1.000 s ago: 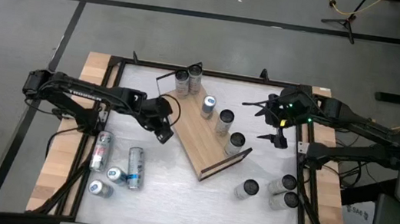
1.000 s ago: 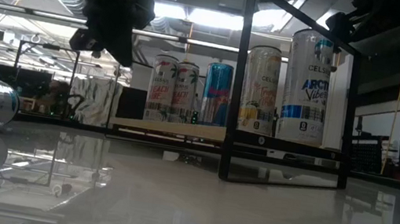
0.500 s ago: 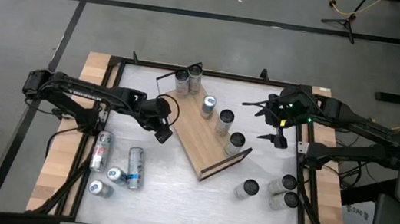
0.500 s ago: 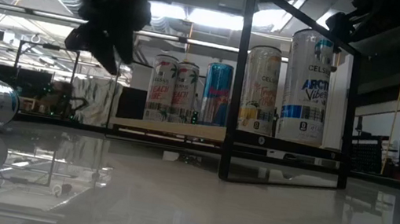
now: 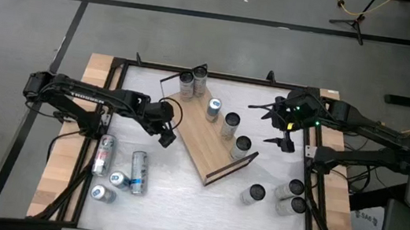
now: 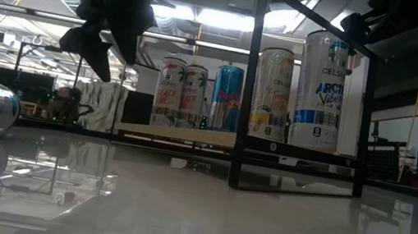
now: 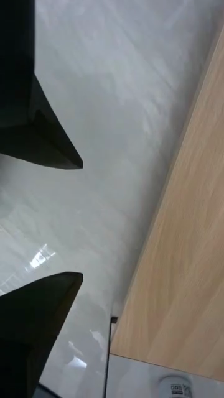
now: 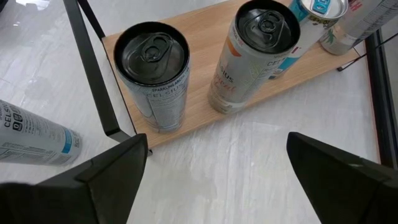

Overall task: Place canned beverage on shelf
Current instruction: Put the white-pink soda can on the shelf and align with the other white-pink soda can

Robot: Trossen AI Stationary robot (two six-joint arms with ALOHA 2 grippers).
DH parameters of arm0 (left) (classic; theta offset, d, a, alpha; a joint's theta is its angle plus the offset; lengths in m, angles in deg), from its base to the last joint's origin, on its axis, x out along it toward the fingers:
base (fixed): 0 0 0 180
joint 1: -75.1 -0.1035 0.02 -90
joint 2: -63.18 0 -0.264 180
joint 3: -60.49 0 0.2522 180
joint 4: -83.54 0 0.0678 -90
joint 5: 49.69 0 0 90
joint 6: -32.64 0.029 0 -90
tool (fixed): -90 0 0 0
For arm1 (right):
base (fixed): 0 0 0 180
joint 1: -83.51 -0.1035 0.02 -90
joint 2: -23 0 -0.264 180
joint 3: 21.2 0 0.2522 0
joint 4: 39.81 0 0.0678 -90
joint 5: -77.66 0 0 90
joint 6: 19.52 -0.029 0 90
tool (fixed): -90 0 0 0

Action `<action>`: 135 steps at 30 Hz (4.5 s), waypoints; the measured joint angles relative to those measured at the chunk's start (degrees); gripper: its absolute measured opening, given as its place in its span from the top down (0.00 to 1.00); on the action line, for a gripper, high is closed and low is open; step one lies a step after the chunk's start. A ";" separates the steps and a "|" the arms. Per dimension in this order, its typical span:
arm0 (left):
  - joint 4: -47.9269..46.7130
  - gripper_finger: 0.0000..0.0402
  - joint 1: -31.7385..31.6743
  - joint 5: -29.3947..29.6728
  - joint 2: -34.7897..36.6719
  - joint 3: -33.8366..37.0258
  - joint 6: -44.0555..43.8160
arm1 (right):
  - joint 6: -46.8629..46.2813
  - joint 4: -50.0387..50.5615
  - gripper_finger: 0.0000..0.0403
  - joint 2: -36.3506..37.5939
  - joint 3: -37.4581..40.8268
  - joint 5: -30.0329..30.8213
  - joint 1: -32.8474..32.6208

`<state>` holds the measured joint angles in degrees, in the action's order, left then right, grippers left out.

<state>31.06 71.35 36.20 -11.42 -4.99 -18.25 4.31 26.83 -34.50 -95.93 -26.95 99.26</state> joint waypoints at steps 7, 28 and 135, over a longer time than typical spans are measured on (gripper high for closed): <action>0.04 0.31 0.00 -0.08 0.00 -0.01 0.01 | 0.02 0.00 0.06 -0.02 0.00 0.02 0.02; -24.99 0.32 -4.26 -14.73 0.04 -0.01 -11.06 | 0.00 0.02 0.06 -0.02 0.00 0.02 0.02; -26.49 0.43 39.10 -5.96 0.09 15.97 -66.91 | 0.01 0.02 0.06 -0.01 -0.01 0.00 0.00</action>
<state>4.57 110.45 30.24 -11.34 10.98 -85.16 4.32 26.86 -34.51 -95.95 -26.95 99.26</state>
